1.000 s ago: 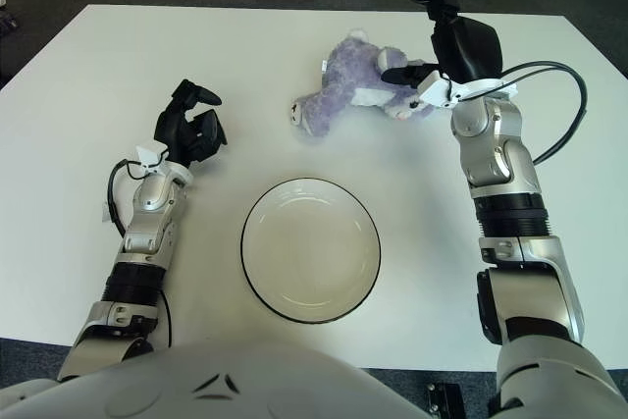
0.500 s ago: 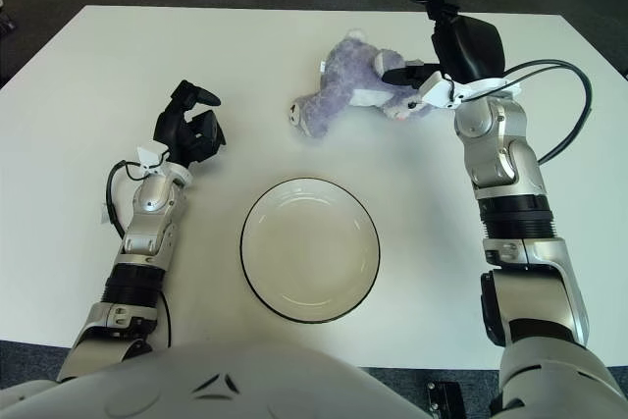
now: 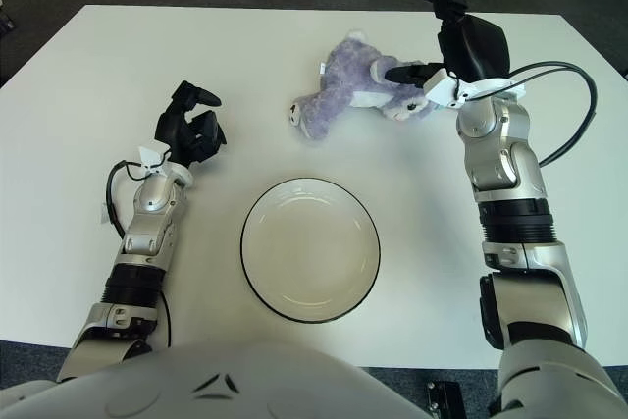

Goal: Put the doll into the plate.

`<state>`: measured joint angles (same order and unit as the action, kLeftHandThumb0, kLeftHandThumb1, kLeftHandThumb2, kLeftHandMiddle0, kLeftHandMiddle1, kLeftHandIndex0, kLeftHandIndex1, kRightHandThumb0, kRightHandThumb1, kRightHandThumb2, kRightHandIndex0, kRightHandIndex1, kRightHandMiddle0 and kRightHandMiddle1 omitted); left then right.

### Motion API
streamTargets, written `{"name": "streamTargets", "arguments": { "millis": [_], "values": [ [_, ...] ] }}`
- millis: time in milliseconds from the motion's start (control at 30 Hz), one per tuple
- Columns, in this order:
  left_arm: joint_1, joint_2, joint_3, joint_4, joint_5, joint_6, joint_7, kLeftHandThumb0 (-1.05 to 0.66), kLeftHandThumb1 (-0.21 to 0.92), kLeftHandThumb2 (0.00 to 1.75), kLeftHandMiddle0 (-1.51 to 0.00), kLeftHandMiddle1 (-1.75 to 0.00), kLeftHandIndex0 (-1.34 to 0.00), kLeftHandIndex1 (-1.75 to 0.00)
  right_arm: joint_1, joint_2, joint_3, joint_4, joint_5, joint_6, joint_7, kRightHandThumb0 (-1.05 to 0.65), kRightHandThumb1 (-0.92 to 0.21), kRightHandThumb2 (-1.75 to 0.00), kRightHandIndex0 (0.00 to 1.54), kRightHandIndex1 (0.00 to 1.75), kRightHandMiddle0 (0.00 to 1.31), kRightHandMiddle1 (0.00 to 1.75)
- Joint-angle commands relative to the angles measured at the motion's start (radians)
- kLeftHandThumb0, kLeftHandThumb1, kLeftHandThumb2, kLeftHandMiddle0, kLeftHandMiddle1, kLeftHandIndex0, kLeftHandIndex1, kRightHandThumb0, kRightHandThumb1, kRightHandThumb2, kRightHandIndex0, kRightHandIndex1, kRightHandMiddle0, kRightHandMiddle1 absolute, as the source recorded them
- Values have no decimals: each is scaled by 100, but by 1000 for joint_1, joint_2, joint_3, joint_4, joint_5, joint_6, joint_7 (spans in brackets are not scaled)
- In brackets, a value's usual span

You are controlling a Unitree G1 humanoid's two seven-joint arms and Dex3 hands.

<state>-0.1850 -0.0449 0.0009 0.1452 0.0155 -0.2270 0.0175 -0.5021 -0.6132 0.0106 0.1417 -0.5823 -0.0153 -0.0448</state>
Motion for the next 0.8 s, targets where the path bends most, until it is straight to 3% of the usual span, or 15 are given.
{"name": "streamTargets", "arguments": {
  "millis": [0,300,467,767],
  "values": [
    [57,-3,0,29,4,11,10,-37,72,80,-94,-175,-31,-175,2,-22,12,-2,-31,2,-5,-105,-91,-7,98,175,0,59],
    [59,-6,-1,19,1,31,11,-37,72,80,-94,-175,-31,-175,1,-37,25,13,-53,-10,-5,-105,-92,-9,97,175,0,65],
    [60,-5,-1,12,1,44,9,-37,72,80,-93,-175,-31,-175,1,-40,32,23,-61,-23,-12,-105,-92,-9,65,175,0,67],
    [64,-6,-4,2,0,56,7,-37,72,79,-92,-175,-31,-175,5,-35,37,19,-78,-20,-16,-105,-92,-9,30,175,0,70]
  ]
}}
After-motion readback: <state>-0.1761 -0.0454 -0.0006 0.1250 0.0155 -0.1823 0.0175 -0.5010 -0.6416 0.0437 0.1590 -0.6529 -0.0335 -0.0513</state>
